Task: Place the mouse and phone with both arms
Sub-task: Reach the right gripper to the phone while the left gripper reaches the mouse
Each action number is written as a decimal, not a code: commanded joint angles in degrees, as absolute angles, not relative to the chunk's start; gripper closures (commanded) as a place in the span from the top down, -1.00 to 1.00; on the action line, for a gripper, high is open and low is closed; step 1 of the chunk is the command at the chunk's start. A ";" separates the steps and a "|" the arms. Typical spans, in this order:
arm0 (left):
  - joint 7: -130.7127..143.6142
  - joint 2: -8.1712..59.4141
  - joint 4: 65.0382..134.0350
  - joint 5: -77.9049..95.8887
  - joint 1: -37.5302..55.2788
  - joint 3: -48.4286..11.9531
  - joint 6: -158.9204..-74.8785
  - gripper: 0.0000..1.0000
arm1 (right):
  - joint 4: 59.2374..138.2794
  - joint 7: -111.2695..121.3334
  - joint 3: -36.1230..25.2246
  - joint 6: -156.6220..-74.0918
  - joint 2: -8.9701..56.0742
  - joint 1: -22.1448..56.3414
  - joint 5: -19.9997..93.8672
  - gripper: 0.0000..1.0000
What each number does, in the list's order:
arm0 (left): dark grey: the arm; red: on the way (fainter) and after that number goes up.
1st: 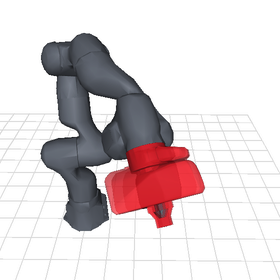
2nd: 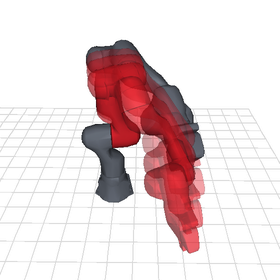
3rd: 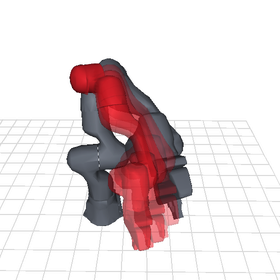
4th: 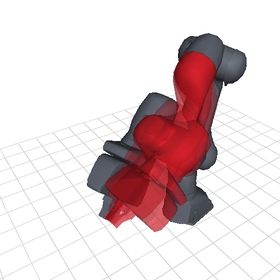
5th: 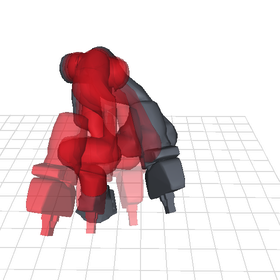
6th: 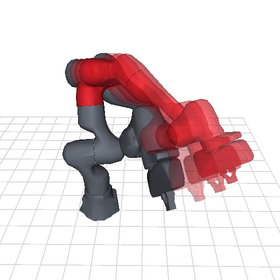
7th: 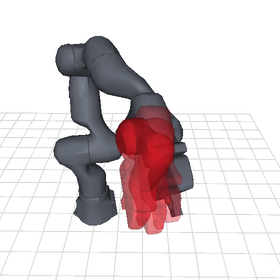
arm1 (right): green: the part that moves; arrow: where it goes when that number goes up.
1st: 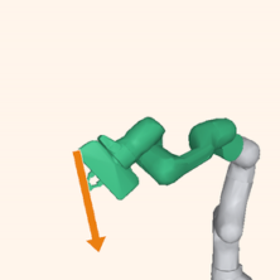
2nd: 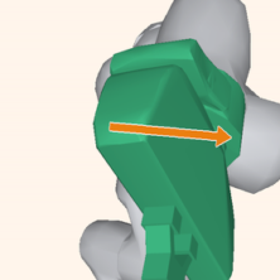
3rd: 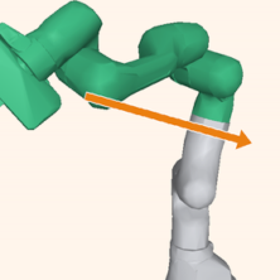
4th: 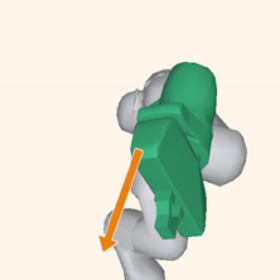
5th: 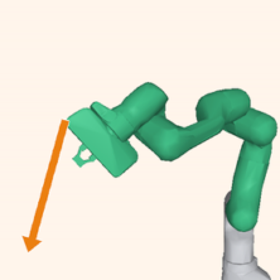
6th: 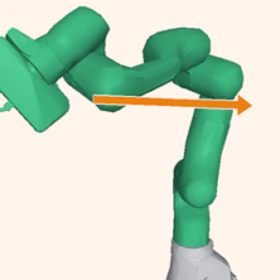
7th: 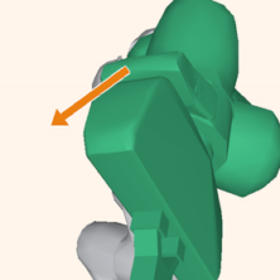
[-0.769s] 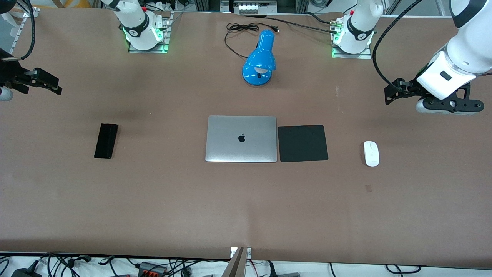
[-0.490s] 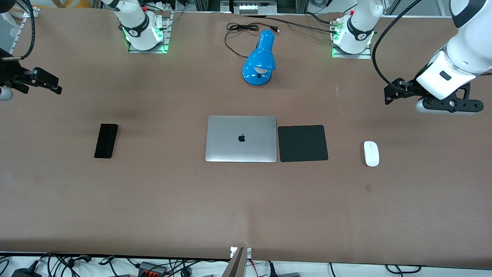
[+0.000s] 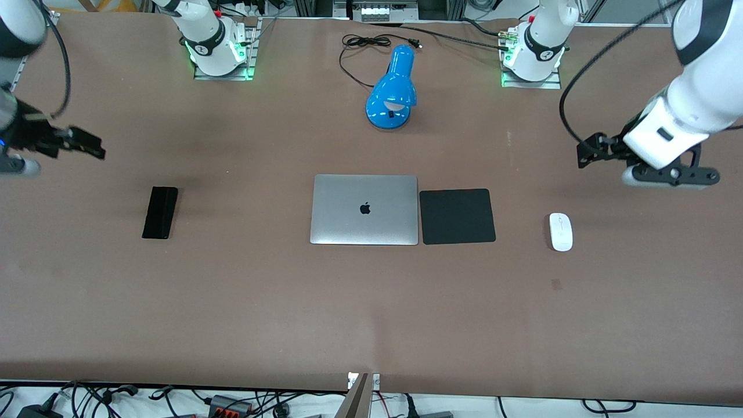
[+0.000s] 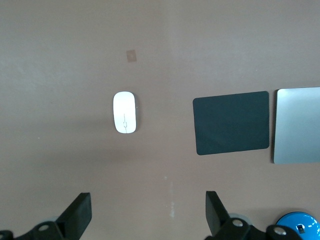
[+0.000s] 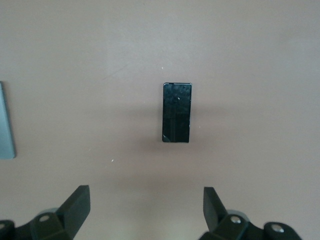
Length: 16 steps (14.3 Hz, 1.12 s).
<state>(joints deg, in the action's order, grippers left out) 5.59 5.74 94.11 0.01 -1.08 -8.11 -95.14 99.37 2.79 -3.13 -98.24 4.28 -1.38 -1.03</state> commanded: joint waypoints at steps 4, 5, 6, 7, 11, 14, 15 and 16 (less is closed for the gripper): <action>4.31 19.49 92.63 -0.17 -4.48 -7.65 -106.59 1.00 | 99.40 1.93 -2.99 -110.63 17.29 -3.51 -1.76 1.00; 4.31 21.16 92.81 -0.18 -4.74 -7.65 -108.18 1.00 | 100.19 1.93 -2.99 -113.09 18.53 -3.60 -1.76 1.00; 4.22 22.49 93.25 -0.35 -4.75 -7.65 -109.76 1.00 | 101.15 1.93 -2.99 -115.20 19.85 -3.78 -1.76 1.00; 3.35 23.28 94.21 -1.66 -4.75 -7.65 -111.86 1.00 | 102.38 1.93 -2.99 -117.14 21.52 -4.21 -1.76 1.00; -2.89 24.26 103.69 -3.96 -6.67 -7.65 -125.66 1.00 | 106.17 2.02 -2.99 -123.92 26.53 -5.27 -1.76 1.00; -4.83 25.48 108.62 -3.96 -7.21 -7.65 -132.08 1.00 | 106.35 1.93 -2.99 -126.11 29.70 -5.36 -1.76 1.00; -4.92 26.27 109.50 -3.96 -7.21 -7.65 -133.75 1.00 | 106.35 1.93 -2.99 -126.65 30.58 -5.45 -1.67 1.00; -5.01 27.15 109.86 -3.96 -7.21 -7.65 -134.55 1.00 | 106.35 1.93 -2.99 -127.00 31.28 -5.45 -1.67 1.00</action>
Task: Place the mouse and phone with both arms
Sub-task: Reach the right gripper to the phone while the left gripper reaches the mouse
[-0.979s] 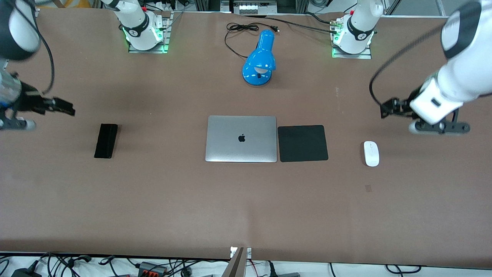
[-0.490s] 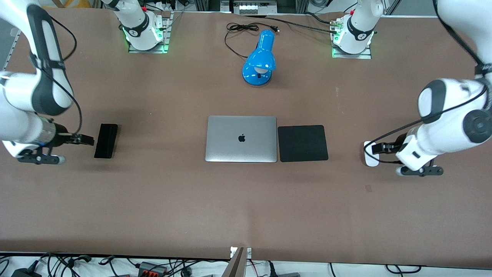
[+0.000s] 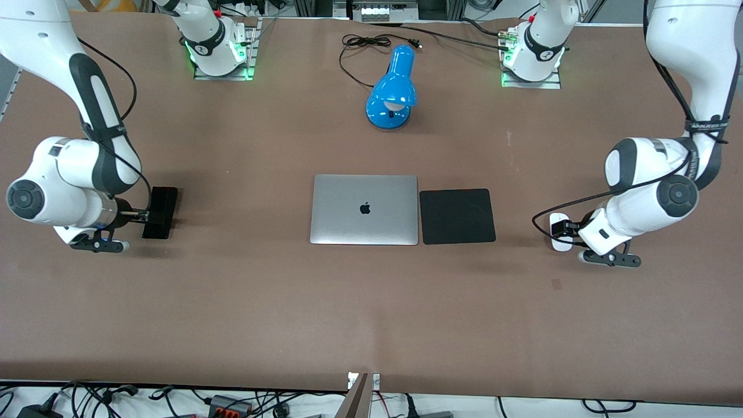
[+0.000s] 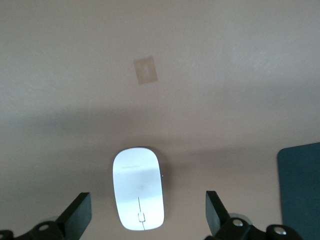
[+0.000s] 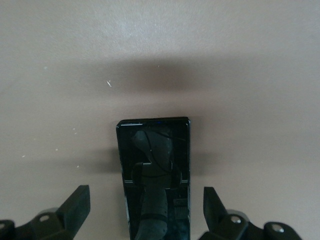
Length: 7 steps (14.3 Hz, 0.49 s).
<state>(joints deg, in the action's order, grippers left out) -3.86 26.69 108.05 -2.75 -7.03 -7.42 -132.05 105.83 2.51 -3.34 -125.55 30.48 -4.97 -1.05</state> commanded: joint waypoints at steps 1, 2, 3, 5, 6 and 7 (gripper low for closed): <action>-5.01 28.03 109.86 -3.96 -7.21 -7.65 -134.73 1.00 | 106.43 1.93 -2.99 -127.00 31.99 -5.54 -1.67 1.00; -5.01 29.17 109.78 -4.04 -7.21 -7.56 -135.00 1.00 | 106.52 1.93 -2.99 -127.00 32.34 -5.54 -1.67 1.00; -5.01 29.96 109.86 -4.04 -7.64 -7.56 -136.13 1.00 | 106.70 1.93 -2.99 -127.09 32.60 -5.45 -1.67 1.00; -5.01 31.98 109.86 -4.04 -8.09 -7.56 -137.11 1.00 | 106.79 1.93 -2.99 -127.00 33.05 -5.62 -1.67 1.00; -5.01 32.17 109.95 -4.04 -8.17 -7.56 -137.20 1.00 | 107.48 1.93 -2.99 -127.09 33.05 -5.71 -1.67 1.00; -5.01 32.17 110.39 -4.04 -8.17 -7.47 -137.20 1.00 | 107.66 1.93 -2.99 -127.18 33.13 -5.80 -1.67 1.00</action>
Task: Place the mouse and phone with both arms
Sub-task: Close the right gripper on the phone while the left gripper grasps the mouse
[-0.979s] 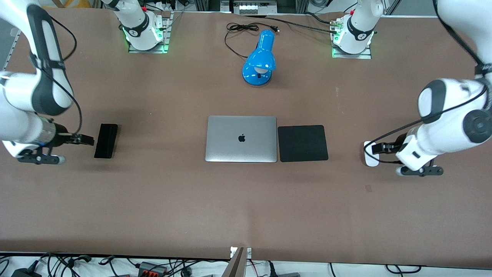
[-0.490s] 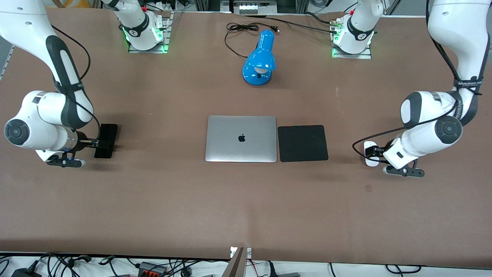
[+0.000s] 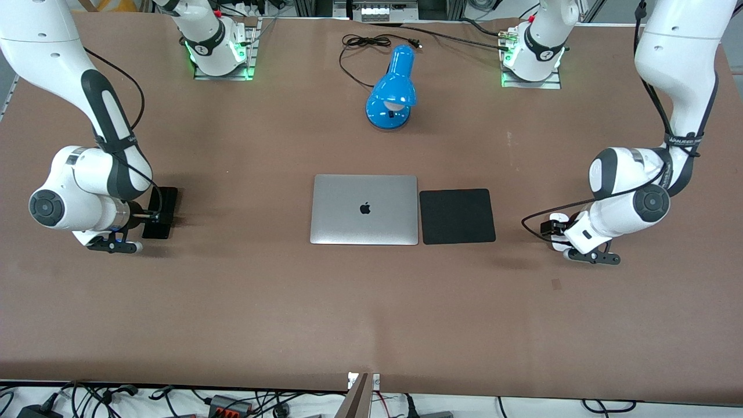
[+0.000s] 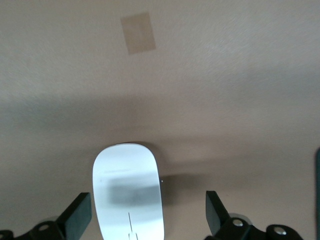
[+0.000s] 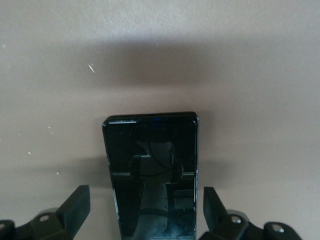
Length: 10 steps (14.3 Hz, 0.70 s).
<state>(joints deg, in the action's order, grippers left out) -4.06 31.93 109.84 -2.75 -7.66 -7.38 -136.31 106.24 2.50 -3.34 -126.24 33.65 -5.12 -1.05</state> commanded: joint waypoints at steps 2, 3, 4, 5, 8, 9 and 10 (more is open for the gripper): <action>-5.01 32.17 110.92 -4.04 -8.52 -7.47 -137.11 1.00 | 108.02 2.11 -3.08 -127.18 33.83 -5.89 -1.76 1.00; -5.01 32.08 111.18 -4.04 -8.70 -7.47 -137.11 1.00 | 108.02 2.20 -3.08 -127.18 33.84 -5.89 -1.76 1.00; -5.01 32.08 111.36 -4.04 -9.05 -7.47 -137.11 1.00 | 108.02 2.28 -3.16 -127.18 33.84 -5.89 -1.84 1.00; -5.01 32.08 111.36 -4.04 -9.23 -7.47 -137.11 1.00 | 108.02 2.29 -3.16 -127.18 33.84 -5.89 -1.85 1.00; -5.01 32.25 111.36 -4.04 -9.67 -7.47 -137.11 1.00 | 107.93 3.07 -3.51 -127.97 34.45 -5.98 -1.93 1.00; -5.01 32.34 111.36 -4.04 -9.67 -7.47 -137.20 1.00 | 108.02 3.16 -3.69 -128.06 34.63 -5.98 -2.54 1.00; -5.01 32.60 111.27 -4.04 -9.67 -7.47 -137.20 1.00 | 108.02 3.16 -3.69 -128.14 34.72 -5.89 -2.81 1.00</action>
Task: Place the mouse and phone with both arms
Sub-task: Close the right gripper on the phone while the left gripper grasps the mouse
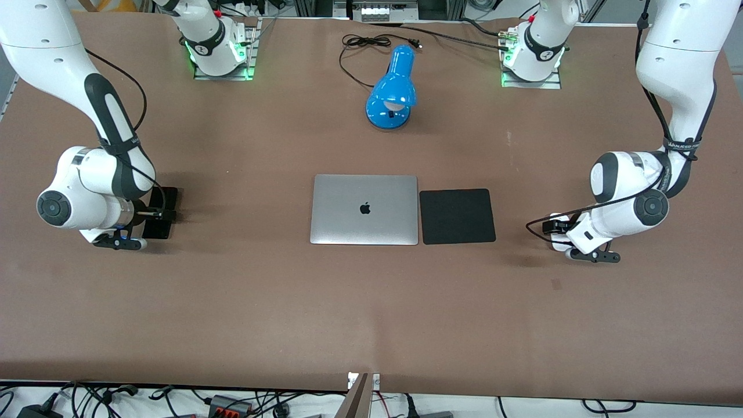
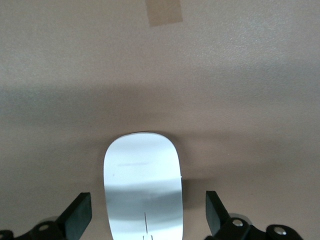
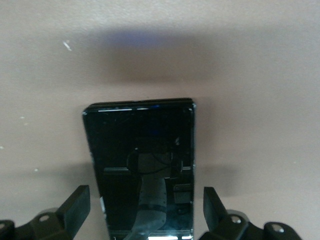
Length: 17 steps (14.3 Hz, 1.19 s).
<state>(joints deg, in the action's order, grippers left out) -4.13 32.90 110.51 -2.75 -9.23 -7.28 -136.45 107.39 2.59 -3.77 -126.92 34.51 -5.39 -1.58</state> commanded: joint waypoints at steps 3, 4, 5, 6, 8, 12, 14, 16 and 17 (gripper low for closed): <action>-5.01 32.70 111.27 -5.71 -9.67 -7.47 -137.20 0.52 | 108.02 3.16 -3.69 -128.06 35.07 -5.89 -2.81 1.00; -5.01 32.70 111.27 -5.71 -9.67 -7.47 -137.28 0.41 | 108.02 3.16 -3.60 -127.97 35.16 -5.89 -2.81 1.00; -5.01 32.70 111.27 -5.71 -9.67 -7.47 -137.29 0.30 | 108.02 3.08 -3.60 -127.97 35.16 -5.80 -2.81 1.00; -5.01 32.78 111.36 -5.71 -9.67 -7.47 -137.72 0.24 | 107.93 2.99 -3.60 -127.79 35.16 -5.80 -2.81 1.00; -5.01 33.31 111.36 -5.71 -9.84 -7.47 -138.43 0.12 | 108.02 3.08 -3.60 -127.62 35.16 -5.80 -2.81 0.79; -4.66 32.78 110.57 -5.71 -9.76 -7.82 -137.90 -0.38 | 107.75 3.08 -3.52 -126.21 34.81 -5.63 -2.81 -0.45; -4.48 31.73 109.69 -5.71 -9.15 -8.52 -136.77 -0.46 | 107.40 3.08 -3.17 -125.51 33.84 -5.28 -2.81 -0.64; -4.93 30.33 108.99 -5.71 -8.88 -11.67 -134.92 -0.50 | 106.53 2.90 -1.68 -122.71 32.52 -5.01 -2.37 -0.65; -4.49 29.89 108.38 -5.71 -8.88 -13.95 -133.61 -0.53 | 105.91 2.47 -0.10 -121.65 31.74 -5.01 -2.20 -0.65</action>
<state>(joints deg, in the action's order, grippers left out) -4.63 32.17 108.99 -4.42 -8.98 -10.36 -136.62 106.62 2.70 -2.56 -124.93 34.48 -5.12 -2.17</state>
